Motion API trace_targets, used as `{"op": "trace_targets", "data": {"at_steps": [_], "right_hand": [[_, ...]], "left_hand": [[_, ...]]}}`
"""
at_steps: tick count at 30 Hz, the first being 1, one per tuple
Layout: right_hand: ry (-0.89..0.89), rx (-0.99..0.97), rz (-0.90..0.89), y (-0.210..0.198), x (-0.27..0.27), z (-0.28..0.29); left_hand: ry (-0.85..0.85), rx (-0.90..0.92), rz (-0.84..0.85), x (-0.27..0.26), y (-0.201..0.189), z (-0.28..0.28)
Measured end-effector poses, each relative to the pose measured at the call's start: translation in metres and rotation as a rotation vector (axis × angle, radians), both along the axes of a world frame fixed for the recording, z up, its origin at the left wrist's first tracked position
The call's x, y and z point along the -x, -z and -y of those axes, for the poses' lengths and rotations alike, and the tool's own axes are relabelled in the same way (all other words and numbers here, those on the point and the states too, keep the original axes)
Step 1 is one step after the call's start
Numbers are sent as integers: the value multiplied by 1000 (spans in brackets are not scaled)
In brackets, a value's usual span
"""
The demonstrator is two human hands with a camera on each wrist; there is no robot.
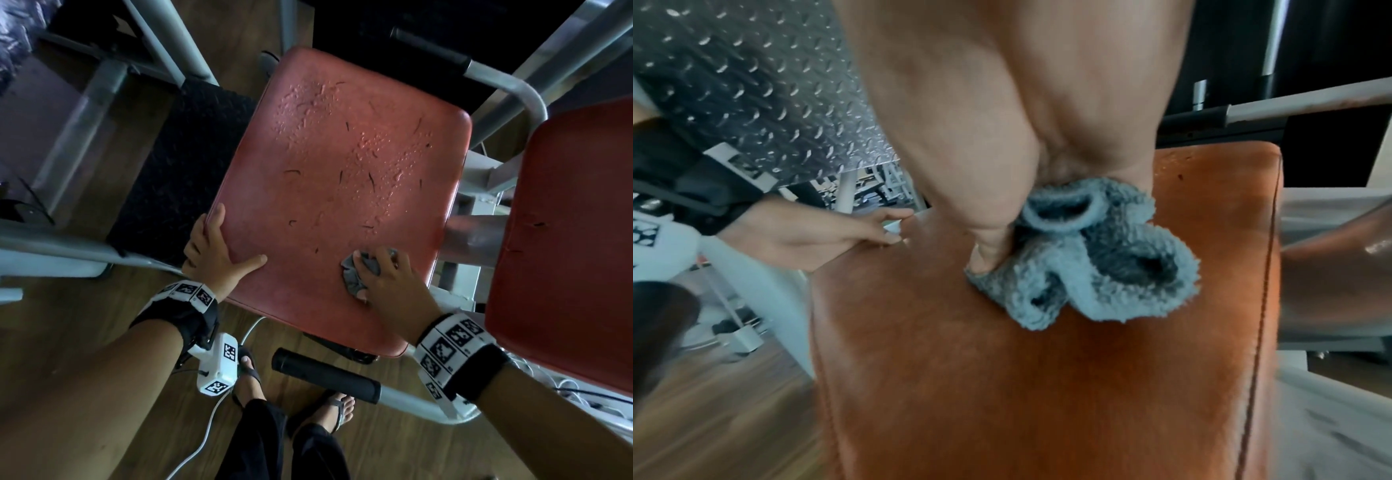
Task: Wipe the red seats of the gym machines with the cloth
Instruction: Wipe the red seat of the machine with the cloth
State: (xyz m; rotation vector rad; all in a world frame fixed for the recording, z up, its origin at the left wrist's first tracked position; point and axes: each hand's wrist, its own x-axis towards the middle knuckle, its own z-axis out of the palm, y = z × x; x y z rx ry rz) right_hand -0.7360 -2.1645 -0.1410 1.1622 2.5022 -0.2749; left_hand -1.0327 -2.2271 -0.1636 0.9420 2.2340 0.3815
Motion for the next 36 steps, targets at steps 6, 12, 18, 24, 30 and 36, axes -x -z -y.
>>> {"op": "trace_targets", "data": {"at_steps": [6, 12, 18, 24, 30, 36], "right_hand": [[108, -6, -12, -2, 3, 2], [272, -2, -47, -2, 17, -28], [267, -51, -48, -3, 16, -11], [268, -21, -30, -3, 25, -29], [107, -45, -82, -8, 14, -16], [82, 44, -123, -1, 15, -15]], "left_hand": [[-6, 0, 14, 0, -2, 0], [-4, -8, 16, -2, -6, 0], [5, -17, 5, -1, -6, 0], [12, 4, 21, -1, -7, 0], [29, 27, 11, 1, -6, -1], [45, 43, 2, 3, -5, 0]]}}
